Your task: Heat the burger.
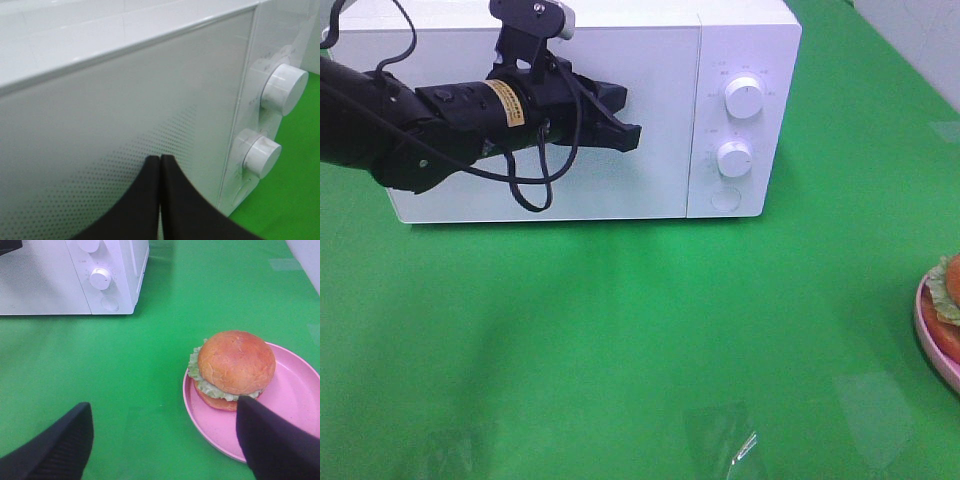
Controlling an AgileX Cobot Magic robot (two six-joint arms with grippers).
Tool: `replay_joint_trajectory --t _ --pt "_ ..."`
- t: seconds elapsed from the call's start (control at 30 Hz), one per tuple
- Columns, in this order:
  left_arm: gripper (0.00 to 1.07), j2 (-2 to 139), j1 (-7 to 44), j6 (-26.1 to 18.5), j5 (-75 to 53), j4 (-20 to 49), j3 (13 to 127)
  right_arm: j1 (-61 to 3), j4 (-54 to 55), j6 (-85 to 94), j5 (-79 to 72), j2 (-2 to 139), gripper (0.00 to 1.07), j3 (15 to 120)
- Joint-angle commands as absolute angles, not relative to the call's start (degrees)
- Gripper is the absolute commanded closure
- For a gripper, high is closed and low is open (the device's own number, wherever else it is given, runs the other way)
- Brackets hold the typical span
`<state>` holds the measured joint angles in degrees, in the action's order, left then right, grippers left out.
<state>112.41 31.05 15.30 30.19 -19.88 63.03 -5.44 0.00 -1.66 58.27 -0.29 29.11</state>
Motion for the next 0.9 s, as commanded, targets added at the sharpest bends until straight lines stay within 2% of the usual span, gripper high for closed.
replay_joint_trajectory --t 0.03,0.1,0.2,0.23,0.27,0.33,0.37,0.4,0.43,0.47,0.5,0.53,0.63,0.7,0.9 --pt "1.07 110.9 30.6 16.4 25.2 -14.2 64.3 -5.3 -0.5 -1.7 57.4 -1.6 0.31 29.0" --pt "1.07 107.5 32.5 16.4 14.4 -14.2 63.9 -5.3 -0.5 -1.7 57.4 -1.6 0.31 29.0" --pt "1.06 106.5 33.1 16.4 11.8 -14.2 63.7 -5.3 -0.5 -1.7 57.4 -1.6 0.31 29.0" --pt "0.97 104.9 34.4 16.4 6.9 -14.2 63.2 -5.3 -0.5 -1.7 57.4 -1.6 0.31 29.0" --pt "0.97 104.9 34.4 16.4 6.9 -14.2 63.2 -5.3 -0.5 -1.7 57.4 -1.6 0.31 29.0" --pt "0.68 102.6 36.8 16.4 -1.4 -14.2 63.1 -5.3 -0.5 -1.8 57.4 -1.6 0.31 29.0" --pt "0.68 102.6 36.8 16.4 -1.4 -14.2 63.1 -5.3 -0.5 -1.8 57.4 -1.6 0.31 29.0" --pt "0.42 101.7 38.3 16.0 -6.0 -13.9 63.1 -5.3 -0.5 -1.8 57.4 -1.6 0.31 29.0" --pt "0.42 101.7 38.3 16.0 -6.0 -13.9 63.1 -5.3 -0.5 -1.8 57.4 -1.6 0.31 29.0" --pt "0.27 101.0 39.8 16.0 -11.2 -13.3 63.1 -5.3 -0.5 -1.8 57.4 -1.6 0.31 29.0" --pt "0.27 101.0 39.8 16.0 -11.2 -13.3 63.1 -5.3 -0.5 -1.8 57.4 -1.6 0.31 29.0" --pt "0.2 100.4 41.7 16.0 -15.8 -13.3 63.1 -5.3 -0.5 -1.8 57.4 -1.6 0.31 29.0" --pt "0.21 99.8 43.5 16.0 -20.9 -13.2 63.2 -5.3 -0.5 -1.8 57.4 -1.6 0.31 29.0" --pt "0.21 99.2 46.1 16.0 -29.5 -12.7 63.2 -5.3 -0.5 -1.8 57.4 -1.6 0.31 29.0" --pt "0.21 98.5 47.4 16.0 -39.1 -11.2 63.2 -5.3 -0.5 -1.8 57.4 -1.6 0.31 29.0"
